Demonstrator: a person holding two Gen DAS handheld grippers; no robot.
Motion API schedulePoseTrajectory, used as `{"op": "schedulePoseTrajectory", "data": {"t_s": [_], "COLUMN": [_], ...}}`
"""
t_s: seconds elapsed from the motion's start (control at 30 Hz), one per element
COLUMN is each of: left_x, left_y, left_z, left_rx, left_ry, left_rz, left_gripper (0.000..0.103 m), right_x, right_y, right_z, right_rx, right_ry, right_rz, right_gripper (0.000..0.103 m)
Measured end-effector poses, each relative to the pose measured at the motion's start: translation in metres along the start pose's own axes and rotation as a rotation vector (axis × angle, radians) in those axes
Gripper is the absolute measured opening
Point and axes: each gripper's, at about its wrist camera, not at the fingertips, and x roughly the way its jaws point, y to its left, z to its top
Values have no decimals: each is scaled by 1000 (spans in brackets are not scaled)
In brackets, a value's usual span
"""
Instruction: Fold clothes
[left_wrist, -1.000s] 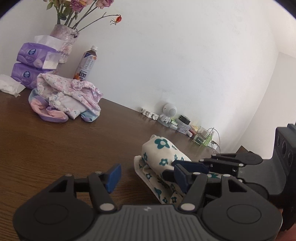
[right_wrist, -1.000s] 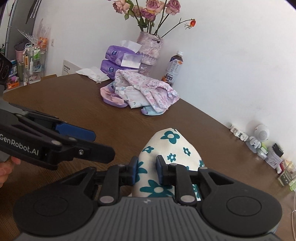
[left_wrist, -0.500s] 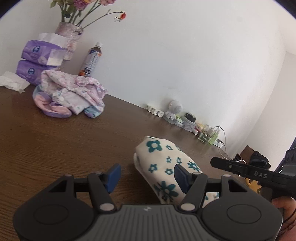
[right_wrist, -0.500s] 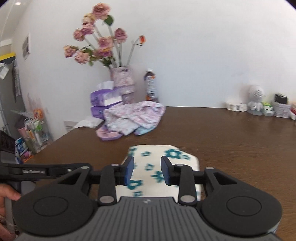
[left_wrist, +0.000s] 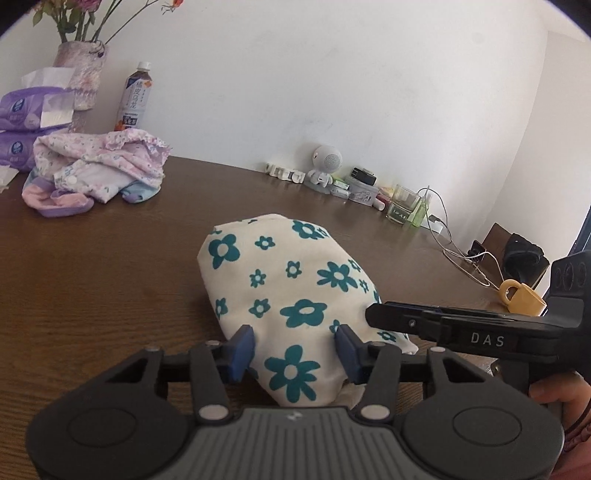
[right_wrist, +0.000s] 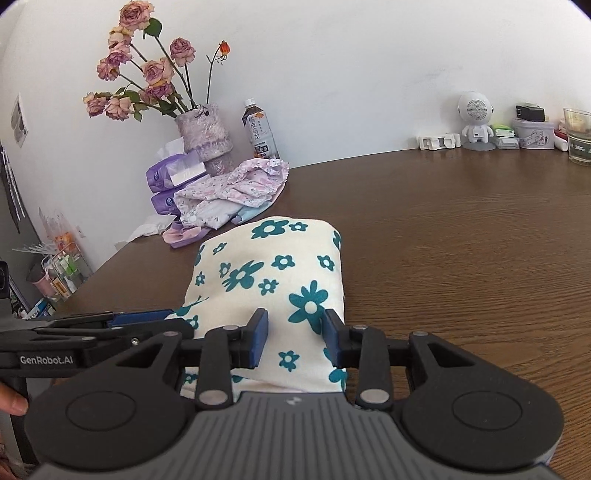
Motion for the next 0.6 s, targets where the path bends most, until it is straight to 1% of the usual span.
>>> {"op": "schedulePoseTrajectory", "data": {"t_s": [0.03, 0.07, 0.13, 0.17, 0.23, 0.3, 0.37, 0.4, 0.43, 0.47, 0.5, 0.6], "left_x": [-2, -4, -5, -5, -1, 7, 16, 20, 24, 26, 28, 28], "left_y": [1, 1, 1, 2, 1, -1, -2, 0, 2, 5, 8, 10], "left_z": [0, 2, 9, 14, 23, 28, 29, 27, 25, 24, 22, 19], "left_rx": [-10, -18, -42, -57, -94, -108, -116, -135, -155, -178, -199, -205], "left_ry": [-4, -14, -43, -57, -71, -49, -17, -7, 1, 0, -1, -24], "left_rz": [1, 11, 46, 63, 76, 85, 103, 107, 109, 98, 89, 85], "left_gripper": [54, 64, 76, 77, 77, 78, 78, 77, 76, 75, 74, 66], "right_x": [-1, -3, -8, -8, -4, 6, 17, 20, 23, 24, 24, 20], "right_y": [1, -2, -12, -19, -32, -44, -53, -54, -55, -55, -53, -42], "right_z": [0, 2, 8, 13, 22, 28, 28, 26, 23, 20, 18, 13], "right_rx": [-5, 10, 55, 85, 146, 207, 275, 296, 314, 327, 337, 314], "right_ry": [-2, -10, -31, -44, -53, -36, 1, 10, 16, 15, 10, -9], "right_rz": [4, 19, 49, 52, 61, 82, 107, 115, 121, 124, 121, 77], "right_gripper": [33, 36, 42, 44, 48, 48, 48, 48, 48, 43, 42, 36]}}
